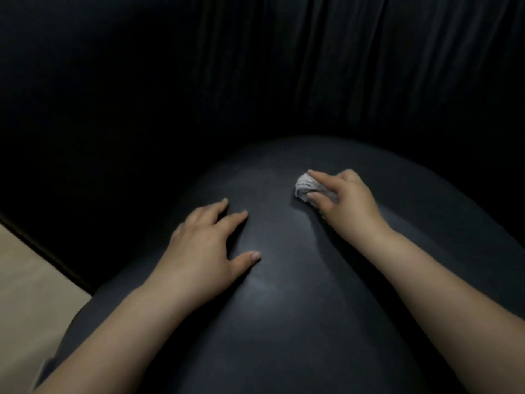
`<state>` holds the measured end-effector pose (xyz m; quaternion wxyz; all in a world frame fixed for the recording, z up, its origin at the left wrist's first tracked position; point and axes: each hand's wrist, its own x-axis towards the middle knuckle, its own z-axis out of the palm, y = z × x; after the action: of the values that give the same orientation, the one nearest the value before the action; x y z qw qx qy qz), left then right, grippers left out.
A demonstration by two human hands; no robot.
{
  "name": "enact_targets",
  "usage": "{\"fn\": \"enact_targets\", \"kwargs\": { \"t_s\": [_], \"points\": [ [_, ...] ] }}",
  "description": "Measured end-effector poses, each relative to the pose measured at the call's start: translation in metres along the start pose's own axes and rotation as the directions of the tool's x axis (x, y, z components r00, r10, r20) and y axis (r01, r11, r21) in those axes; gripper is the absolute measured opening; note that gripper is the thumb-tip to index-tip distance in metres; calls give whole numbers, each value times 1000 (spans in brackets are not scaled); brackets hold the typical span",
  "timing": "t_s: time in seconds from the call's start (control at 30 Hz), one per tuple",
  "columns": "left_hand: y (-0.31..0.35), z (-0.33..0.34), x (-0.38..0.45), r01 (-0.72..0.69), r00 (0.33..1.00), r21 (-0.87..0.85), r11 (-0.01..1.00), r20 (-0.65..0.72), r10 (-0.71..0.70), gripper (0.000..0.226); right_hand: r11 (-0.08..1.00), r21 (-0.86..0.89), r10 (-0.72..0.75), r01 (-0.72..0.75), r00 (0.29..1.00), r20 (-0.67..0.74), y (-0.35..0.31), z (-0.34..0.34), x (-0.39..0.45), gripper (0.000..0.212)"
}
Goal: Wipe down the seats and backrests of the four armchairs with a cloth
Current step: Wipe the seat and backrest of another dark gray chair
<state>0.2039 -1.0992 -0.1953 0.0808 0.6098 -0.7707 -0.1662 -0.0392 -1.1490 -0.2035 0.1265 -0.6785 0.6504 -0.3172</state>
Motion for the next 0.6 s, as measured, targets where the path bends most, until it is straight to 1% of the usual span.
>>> {"fn": "enact_targets", "kwargs": {
  "t_s": [0.03, 0.13, 0.17, 0.23, 0.37, 0.4, 0.47, 0.53, 0.57, 0.6],
  "points": [
    [0, 1, 4, -1, 1000, 4, 1000, -5, 1, 82, 1000, 14, -1, 1, 1000, -7, -1, 3, 1, 43],
    [-1, 5, 14, -1, 999, 5, 1000, -38, 1, 81, 988, 53, -144, 142, 989, 44, -8, 19, -4, 43],
    [-1, 7, 17, -2, 999, 5, 1000, -43, 3, 82, 985, 59, -169, 165, 983, 68, -8, 22, -2, 43],
    [-2, 9, 20, -8, 1000, 19, 1000, -27, 9, 84, 990, 38, -142, 139, 987, 76, -5, 22, 15, 43],
    [-5, 12, 22, -18, 1000, 34, 999, -22, 19, 88, 1000, -15, 22, -22, 999, 41, -2, 24, 60, 43],
    [-5, 12, 23, -23, 999, 38, 999, -28, 24, 88, 1000, -8, 13, -13, 999, 42, -8, 30, 64, 43],
    [-6, 13, 23, -32, 999, 53, 998, -36, 34, 86, 993, 55, -114, 109, 988, 108, -24, 46, 60, 43],
    [-7, 14, 23, -40, 998, 61, 997, -38, 42, 85, 968, 102, -244, 228, 951, 189, -32, 56, 57, 43],
    [-7, 15, 24, -44, 998, 62, 997, -39, 46, 84, 966, 84, -257, 244, 945, 201, -31, 56, 63, 43],
    [-7, 15, 24, -48, 998, 62, 997, -40, 51, 84, 972, 49, -233, 228, 954, 186, -27, 54, 73, 43]
  ]
}}
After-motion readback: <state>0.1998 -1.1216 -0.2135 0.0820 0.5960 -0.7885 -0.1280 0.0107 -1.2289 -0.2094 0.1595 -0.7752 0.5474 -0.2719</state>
